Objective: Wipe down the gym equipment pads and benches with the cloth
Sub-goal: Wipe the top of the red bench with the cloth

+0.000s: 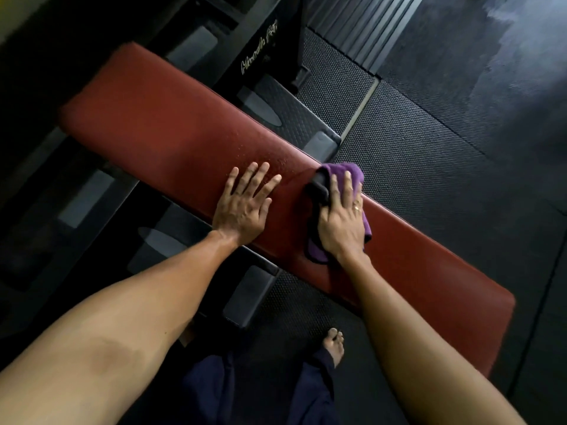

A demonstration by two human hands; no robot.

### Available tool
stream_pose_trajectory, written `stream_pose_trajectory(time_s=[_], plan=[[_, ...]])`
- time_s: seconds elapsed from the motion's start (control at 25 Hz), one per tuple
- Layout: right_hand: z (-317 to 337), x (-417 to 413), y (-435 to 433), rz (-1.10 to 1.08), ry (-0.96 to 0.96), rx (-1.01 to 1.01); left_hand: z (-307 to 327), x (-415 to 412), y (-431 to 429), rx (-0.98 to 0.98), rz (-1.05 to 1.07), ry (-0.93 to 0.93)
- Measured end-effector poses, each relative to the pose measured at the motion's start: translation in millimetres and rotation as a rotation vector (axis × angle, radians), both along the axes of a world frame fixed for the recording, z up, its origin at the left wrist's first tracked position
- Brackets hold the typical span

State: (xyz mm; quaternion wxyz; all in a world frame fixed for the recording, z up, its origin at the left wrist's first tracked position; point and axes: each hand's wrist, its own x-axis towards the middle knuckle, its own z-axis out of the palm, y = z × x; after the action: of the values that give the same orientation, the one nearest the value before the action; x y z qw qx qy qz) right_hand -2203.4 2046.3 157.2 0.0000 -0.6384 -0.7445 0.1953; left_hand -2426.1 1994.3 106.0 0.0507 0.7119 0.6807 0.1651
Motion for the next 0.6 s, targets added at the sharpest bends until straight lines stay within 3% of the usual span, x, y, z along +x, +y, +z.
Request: stream_pose_trajectory(time_s=[0.12, 0.28, 0.48, 0.6], plan=[[3.4, 6.3, -56.2, -0.123, 0.01, 0.026, 0.7, 0.6, -2.9, 0.005, -0.002, 0.006], [-3.0, -45.5, -96.0, 0.061, 0.035, -0.02, 1.2, -1.8, -2.4, -0.014, -0.018, -0.006], [-5.5, -72.7, 15.1, 0.214, 0.042, -0.023, 5.7, 1.4, -1.0, -0.054, 0.037, 0.016], [-0.3, -42.6, 57.1, 0.05, -0.001, -0.075, 13.4, 2.9, 1.0, -0.087, 0.04, 0.019]])
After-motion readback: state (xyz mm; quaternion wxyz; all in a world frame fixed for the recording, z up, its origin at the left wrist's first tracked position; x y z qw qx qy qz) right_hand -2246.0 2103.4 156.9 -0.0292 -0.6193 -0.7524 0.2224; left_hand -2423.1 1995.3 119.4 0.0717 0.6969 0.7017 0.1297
